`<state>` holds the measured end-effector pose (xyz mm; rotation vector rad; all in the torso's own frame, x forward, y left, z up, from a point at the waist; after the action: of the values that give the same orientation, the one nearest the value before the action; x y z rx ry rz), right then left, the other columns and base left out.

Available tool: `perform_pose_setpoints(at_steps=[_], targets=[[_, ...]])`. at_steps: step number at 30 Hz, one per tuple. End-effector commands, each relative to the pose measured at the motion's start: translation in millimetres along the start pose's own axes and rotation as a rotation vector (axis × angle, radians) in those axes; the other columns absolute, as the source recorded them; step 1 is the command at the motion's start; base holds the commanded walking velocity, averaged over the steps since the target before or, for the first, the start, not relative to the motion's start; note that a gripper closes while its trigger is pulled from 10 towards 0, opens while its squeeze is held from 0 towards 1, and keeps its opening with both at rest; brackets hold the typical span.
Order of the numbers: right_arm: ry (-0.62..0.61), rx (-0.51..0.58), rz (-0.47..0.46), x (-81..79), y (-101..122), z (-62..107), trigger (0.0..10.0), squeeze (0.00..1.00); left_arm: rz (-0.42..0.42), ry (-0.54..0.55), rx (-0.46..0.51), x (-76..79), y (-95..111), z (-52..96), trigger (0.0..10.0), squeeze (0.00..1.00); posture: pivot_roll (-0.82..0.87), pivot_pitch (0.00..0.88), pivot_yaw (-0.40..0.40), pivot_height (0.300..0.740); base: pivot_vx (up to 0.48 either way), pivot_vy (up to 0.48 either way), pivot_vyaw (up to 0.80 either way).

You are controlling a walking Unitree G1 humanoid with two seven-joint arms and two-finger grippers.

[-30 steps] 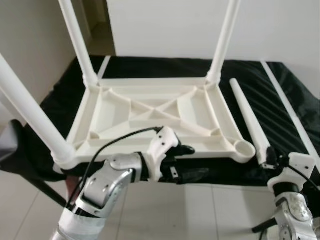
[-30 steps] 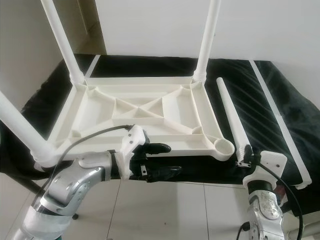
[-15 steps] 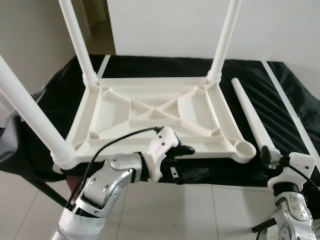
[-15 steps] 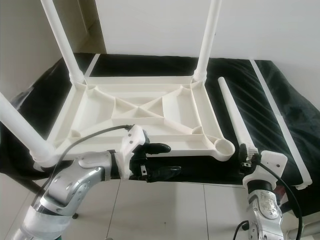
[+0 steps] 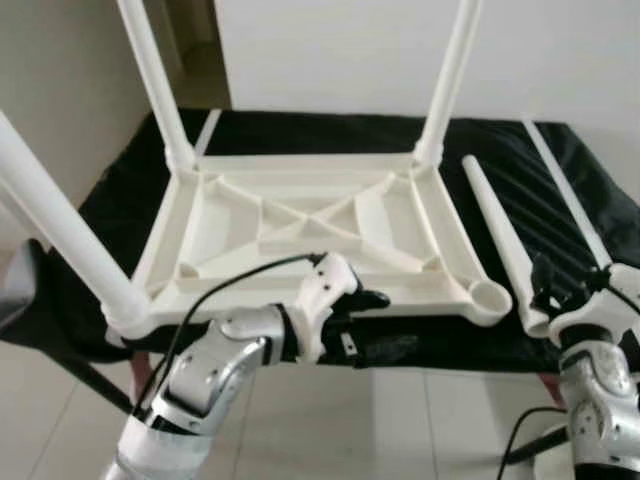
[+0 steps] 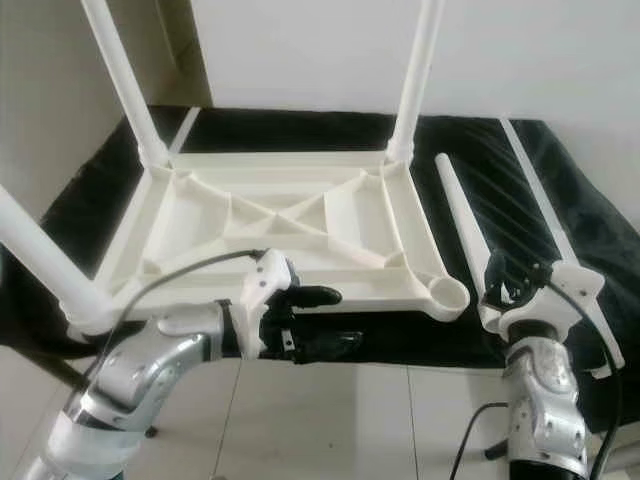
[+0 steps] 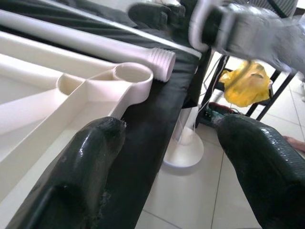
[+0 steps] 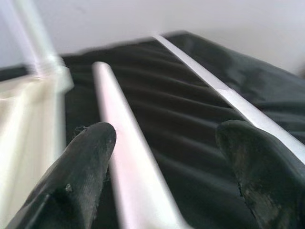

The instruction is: Building children table

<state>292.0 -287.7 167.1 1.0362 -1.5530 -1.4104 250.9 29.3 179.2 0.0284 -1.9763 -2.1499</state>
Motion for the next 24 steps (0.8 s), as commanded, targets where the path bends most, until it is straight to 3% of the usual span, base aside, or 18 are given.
perform_pose_setpoints(at_steps=[1,8,12,24], targets=[[-0.027,-0.062,0.01,3.3,-4.5,-4.9,10.0,0.0,0.002,0.003,-0.013,-0.4,-1.2,-1.5,10.0,0.0,-0.02,0.036,0.007,0.74,0.0,0.0,0.0],[-0.017,-0.127,0.015,-1.3,0.0,-25.4,10.0,0.0,0.006,-0.004,-0.01,1.0,-1.6,-3.1,10.0,0.0,-0.01,0.033,0.002,0.74,0.0,0.0,0.0],[0.058,-0.205,0.039,-13.3,0.1,-37.5,10.0,0.0,0.007,0.001,-0.013,1.7,-2.4,-2.4,10.0,0.0,-0.01,0.031,-0.003,0.74,0.0,0.0,0.0],[0.116,-0.321,0.052,-19.0,-2.5,-49.8,10.0,0.0,0.027,-0.005,-0.015,6.6,-5.4,-3.1,10.0,0.0,-0.01,0.032,-0.007,0.74,0.0,0.0,0.0]])
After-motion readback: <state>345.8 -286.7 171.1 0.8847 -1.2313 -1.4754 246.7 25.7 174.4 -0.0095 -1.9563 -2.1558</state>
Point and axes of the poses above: a point about 5 cm out from each wrist's last joint towards the gripper, its own z axis pointing back from the gripper into the wrist, its own y axis along the axis of the wrist's last joint, x = y × z, the point moved 1 cm from there along -z, pointing out of the wrist towards the gripper, and after that the axes turned 8 degrees about z, right-handed, at the moved point
